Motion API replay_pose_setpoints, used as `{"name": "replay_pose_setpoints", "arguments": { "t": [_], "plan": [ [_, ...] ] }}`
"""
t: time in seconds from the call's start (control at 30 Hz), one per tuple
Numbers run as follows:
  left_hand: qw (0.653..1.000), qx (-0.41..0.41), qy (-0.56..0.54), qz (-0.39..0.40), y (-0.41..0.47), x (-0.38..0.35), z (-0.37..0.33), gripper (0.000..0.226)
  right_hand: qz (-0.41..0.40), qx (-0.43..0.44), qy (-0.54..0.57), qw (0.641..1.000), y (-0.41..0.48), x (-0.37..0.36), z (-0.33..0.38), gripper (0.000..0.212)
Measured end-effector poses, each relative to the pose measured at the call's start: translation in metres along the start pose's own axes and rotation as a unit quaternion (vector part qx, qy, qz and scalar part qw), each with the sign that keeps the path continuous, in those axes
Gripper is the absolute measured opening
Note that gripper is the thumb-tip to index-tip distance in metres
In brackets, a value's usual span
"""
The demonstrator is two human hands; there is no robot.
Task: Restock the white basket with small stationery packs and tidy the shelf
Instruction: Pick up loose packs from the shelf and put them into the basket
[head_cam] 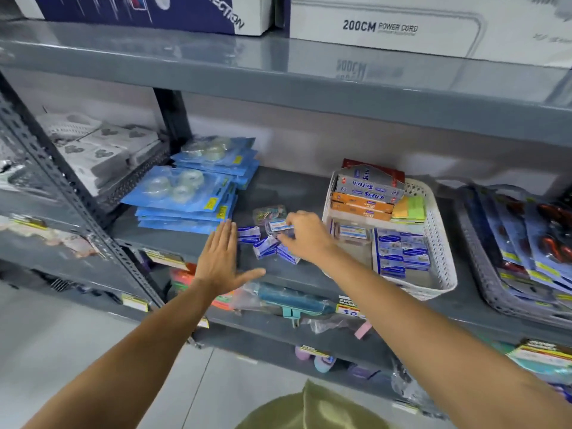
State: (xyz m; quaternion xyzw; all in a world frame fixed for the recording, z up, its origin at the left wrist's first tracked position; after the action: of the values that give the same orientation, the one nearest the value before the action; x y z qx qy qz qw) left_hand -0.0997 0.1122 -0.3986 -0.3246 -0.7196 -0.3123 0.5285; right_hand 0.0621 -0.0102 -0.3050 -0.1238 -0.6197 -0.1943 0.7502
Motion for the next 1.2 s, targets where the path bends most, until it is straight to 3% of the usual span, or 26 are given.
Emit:
{"name": "replay_pose_setpoints", "arguments": {
  "t": [0.1, 0.27, 0.4, 0.63, 0.9, 1.13, 1.2],
  "plan": [
    [0.998, 0.013, 0.033, 0.046, 0.003, -0.014, 0.003, 0.141, 0.058, 0.002, -0.043, 0.997, 0.007, -0.018, 0.014, 0.030],
    [0.998, -0.009, 0.015, 0.056, 0.013, -0.021, 0.002, 0.140, 0.160, -0.036, -0.108, 0.981, 0.014, -0.033, 0.017, 0.035],
    [0.998, -0.036, -0.006, 0.061, 0.019, -0.021, 0.006, 0.139, 0.183, -0.057, -0.122, 0.974, 0.021, -0.036, 0.016, 0.039],
    [0.999, 0.004, -0.002, 0.049, 0.020, -0.022, 0.005, 0.154, 0.170, -0.059, -0.119, 0.976, 0.023, -0.033, 0.013, 0.037],
    [0.999, 0.021, -0.003, 0.031, 0.021, -0.027, 0.005, 0.157, 0.088, -0.057, -0.048, 0.993, 0.023, 0.004, -0.001, 0.023],
    [0.999, 0.033, -0.001, 0.031, 0.018, -0.028, 0.004, 0.155, 0.052, -0.090, -0.063, 0.993, 0.001, 0.055, -0.074, 0.019],
    [0.999, 0.029, 0.002, 0.035, 0.018, -0.028, 0.004, 0.153, 0.046, -0.100, -0.095, 0.989, -0.009, 0.063, -0.098, 0.030]
  ]
}}
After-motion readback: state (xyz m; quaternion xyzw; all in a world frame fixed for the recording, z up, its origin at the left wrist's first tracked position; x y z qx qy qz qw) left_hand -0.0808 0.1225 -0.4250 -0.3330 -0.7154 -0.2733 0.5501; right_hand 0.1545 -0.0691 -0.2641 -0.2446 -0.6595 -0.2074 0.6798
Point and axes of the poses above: each hand's wrist, its own y-axis towards the middle knuckle, its own x-axis out of the back of the hand, z = x × y, the point moved 1 cm from there along y, towards the middle knuckle, and after that the axes turned 9 degrees about -y, right-handed, at the moved point
